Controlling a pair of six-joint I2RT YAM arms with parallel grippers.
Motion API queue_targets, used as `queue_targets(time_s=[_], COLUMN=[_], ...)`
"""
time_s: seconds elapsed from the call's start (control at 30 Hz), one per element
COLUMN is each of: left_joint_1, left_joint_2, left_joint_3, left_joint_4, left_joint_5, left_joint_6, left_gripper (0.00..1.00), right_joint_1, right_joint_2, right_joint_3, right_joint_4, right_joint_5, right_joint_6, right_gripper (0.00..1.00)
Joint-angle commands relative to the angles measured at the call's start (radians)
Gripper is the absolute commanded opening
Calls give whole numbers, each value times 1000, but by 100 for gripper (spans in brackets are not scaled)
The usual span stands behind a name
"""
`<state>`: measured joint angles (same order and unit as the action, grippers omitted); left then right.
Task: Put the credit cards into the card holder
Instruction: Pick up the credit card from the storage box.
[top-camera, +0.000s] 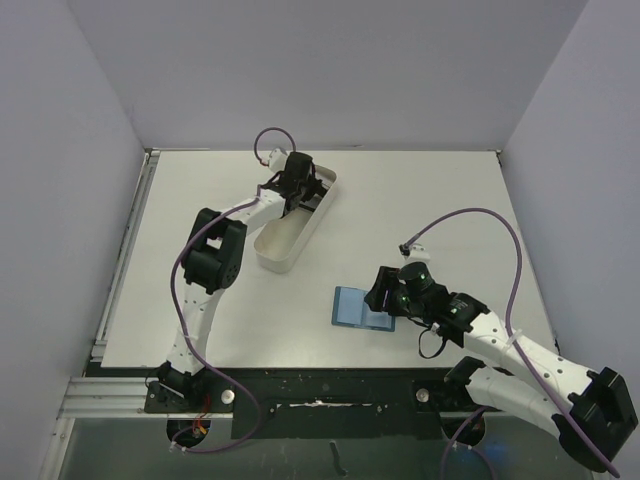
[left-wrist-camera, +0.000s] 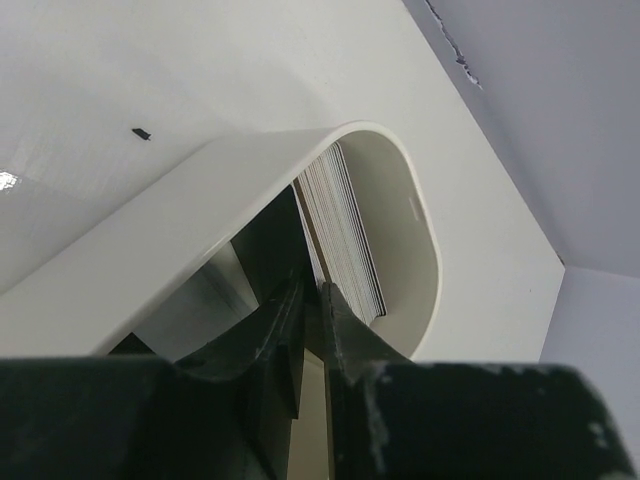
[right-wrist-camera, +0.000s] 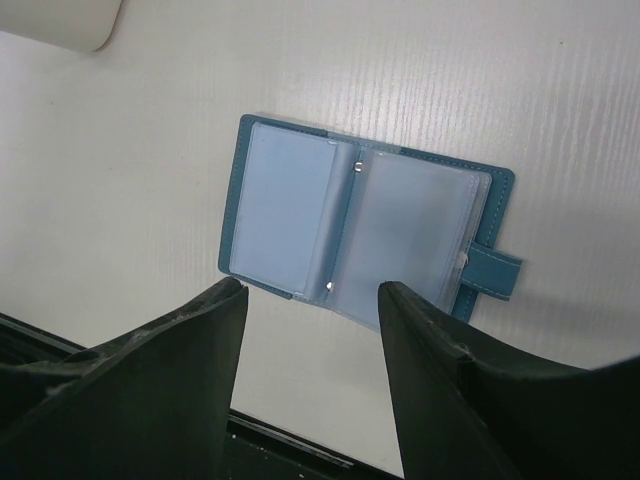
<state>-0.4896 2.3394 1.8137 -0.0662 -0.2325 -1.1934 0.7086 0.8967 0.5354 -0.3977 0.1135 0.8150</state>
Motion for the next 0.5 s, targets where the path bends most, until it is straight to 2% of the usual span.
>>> queue_targets(time_s=[0.0,0.13,0.47], left_joint_1=[5,2,-3], left_joint_2=[-102,-148,-256], left_joint_3=[-11,-71,-177], left_joint_4=[24,31,43], left_joint_5=[-16,-9,-11], left_joint_6=[-12,-37,-39], left_gripper=[5,0,0], right_joint_1=[6,6,10], right_joint_2=[13,15,11], right_joint_3=[21,22,22], right_joint_4=[46,52,63], right_joint_5=[-7,-11,-28], right_joint_6=[-16,-17,-4], right_gripper=[56,56,56])
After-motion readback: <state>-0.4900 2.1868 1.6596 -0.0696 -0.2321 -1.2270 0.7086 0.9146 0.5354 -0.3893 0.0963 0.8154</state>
